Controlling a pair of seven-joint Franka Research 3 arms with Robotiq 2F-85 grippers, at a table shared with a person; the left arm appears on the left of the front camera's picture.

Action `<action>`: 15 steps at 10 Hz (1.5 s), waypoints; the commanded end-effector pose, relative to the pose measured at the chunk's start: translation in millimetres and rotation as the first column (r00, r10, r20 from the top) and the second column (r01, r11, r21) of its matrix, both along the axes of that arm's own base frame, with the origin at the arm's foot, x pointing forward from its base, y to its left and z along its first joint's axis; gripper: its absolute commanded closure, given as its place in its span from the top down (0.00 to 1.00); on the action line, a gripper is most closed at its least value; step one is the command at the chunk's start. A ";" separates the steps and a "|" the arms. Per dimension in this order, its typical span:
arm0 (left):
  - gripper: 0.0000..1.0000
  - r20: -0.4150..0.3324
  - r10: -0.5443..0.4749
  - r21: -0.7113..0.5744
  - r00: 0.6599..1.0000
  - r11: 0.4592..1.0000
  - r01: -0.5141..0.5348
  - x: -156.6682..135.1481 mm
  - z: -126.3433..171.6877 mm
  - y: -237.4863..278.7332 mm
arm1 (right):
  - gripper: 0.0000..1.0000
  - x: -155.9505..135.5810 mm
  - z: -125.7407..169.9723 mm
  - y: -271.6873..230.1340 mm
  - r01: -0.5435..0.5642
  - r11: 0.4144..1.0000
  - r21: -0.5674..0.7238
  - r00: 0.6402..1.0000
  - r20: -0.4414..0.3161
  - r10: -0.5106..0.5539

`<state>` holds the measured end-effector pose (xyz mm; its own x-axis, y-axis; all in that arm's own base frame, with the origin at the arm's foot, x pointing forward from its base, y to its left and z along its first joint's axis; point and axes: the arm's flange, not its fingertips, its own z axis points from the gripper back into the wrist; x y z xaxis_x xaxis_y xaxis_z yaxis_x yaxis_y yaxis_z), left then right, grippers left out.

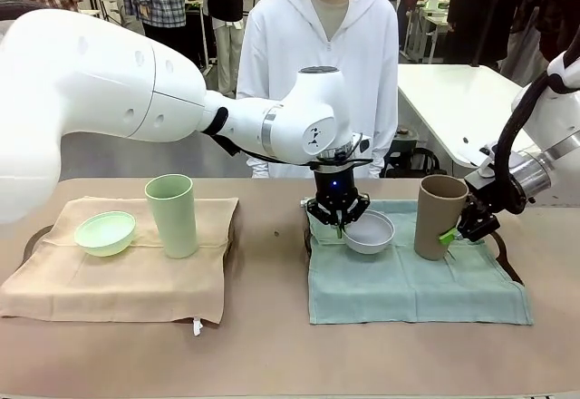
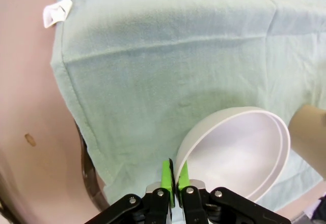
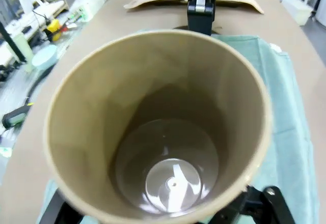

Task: Set up a tray with a mat and arrange the tableware.
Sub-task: Place the Picnic Bowl and Reusable plastic cup back onto the Handle tray in front of the human's position.

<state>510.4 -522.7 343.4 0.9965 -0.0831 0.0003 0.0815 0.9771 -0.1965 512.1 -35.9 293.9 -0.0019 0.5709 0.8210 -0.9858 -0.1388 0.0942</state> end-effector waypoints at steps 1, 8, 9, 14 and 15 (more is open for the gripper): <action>0.24 0.011 -0.006 0.004 1.000 1.000 0.006 2.8 -3.9 -0.6 | 1.00 1.2 -1.6 -0.8 -0.008 1.000 -0.017 1.000 -0.003 0.008; 1.00 -0.015 -0.026 -0.026 1.000 0.999 0.026 -3.6 2.9 5.6 | 1.00 6.4 6.1 -28.9 0.043 0.998 -0.052 0.999 0.000 -0.044; 0.86 -0.014 -0.022 -0.034 1.000 0.999 0.022 -6.0 7.0 9.7 | 1.00 5.6 9.5 -37.2 0.067 0.995 -0.074 0.998 -0.009 -0.068; 1.00 0.086 -0.095 -0.008 0.992 0.995 0.096 -47.9 78.4 31.8 | 1.00 -37.7 108.3 -51.0 0.283 0.713 -0.642 0.901 -0.077 -0.427; 1.00 0.098 -0.112 0.017 0.989 0.994 0.110 -56.0 96.6 36.5 | 1.00 -48.4 142.1 -41.2 0.352 0.632 -0.691 0.851 -0.045 -0.523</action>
